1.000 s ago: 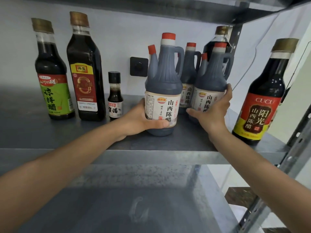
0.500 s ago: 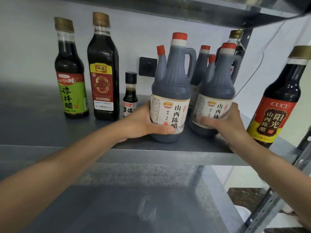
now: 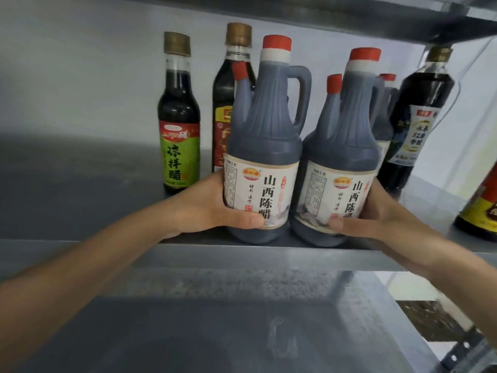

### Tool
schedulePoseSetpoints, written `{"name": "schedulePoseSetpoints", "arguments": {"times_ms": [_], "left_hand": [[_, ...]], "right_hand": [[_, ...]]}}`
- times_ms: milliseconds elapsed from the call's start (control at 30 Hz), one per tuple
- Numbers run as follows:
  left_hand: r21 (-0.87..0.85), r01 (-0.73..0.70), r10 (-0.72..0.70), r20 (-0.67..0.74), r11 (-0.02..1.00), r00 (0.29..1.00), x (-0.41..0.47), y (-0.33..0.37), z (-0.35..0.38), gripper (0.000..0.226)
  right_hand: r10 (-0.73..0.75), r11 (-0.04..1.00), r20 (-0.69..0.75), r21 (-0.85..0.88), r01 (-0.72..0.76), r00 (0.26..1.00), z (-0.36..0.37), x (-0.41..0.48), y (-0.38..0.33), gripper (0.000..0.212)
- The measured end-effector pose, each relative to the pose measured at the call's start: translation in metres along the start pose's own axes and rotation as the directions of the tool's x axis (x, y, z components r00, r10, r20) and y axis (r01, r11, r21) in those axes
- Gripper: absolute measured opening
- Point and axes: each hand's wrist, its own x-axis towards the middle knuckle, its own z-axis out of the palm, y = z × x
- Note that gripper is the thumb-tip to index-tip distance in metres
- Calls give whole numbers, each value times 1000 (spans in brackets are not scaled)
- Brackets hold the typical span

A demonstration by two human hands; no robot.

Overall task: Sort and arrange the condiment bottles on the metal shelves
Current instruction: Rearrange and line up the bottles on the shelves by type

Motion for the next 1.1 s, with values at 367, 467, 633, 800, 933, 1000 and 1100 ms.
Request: {"name": "schedulePoseSetpoints", "arguments": {"times_ms": [367, 467, 633, 800, 933, 1000, 1100], "left_hand": [[-6, 7, -7, -33, 1000, 999, -46, -19, -64, 55], [-32, 6, -7, -50, 999, 999, -52, -23, -72, 55], [-61, 29, -34, -78, 998, 996, -54, -33, -83, 56], [-79, 32, -42, -124, 996, 991, -55, -39, -86, 58], [-59, 29, -37, -148, 998, 988, -53, -39, -86, 66], [-53, 34, -42, -155, 998, 987, -53, -39, -86, 66], [-50, 37, -44, -161, 998, 986, -53, -39, -85, 64]], "right_hand": [[-6, 997, -63, -83, 1, 998, 68, 21, -16, 74], [-19, 995, -65, -97, 13, 998, 87, 29, -19, 79], [-23, 992, -74, -123, 14, 997, 105, 44, -22, 77], [-17, 988, -104, -153, 1, 994, 108, 54, -21, 79], [-34, 988, -107, -151, 17, 994, 109, 59, -20, 72], [-39, 989, -111, -148, 22, 993, 109, 60, -19, 74], [-49, 989, -105, -146, 33, 993, 109, 60, -19, 75]]}}
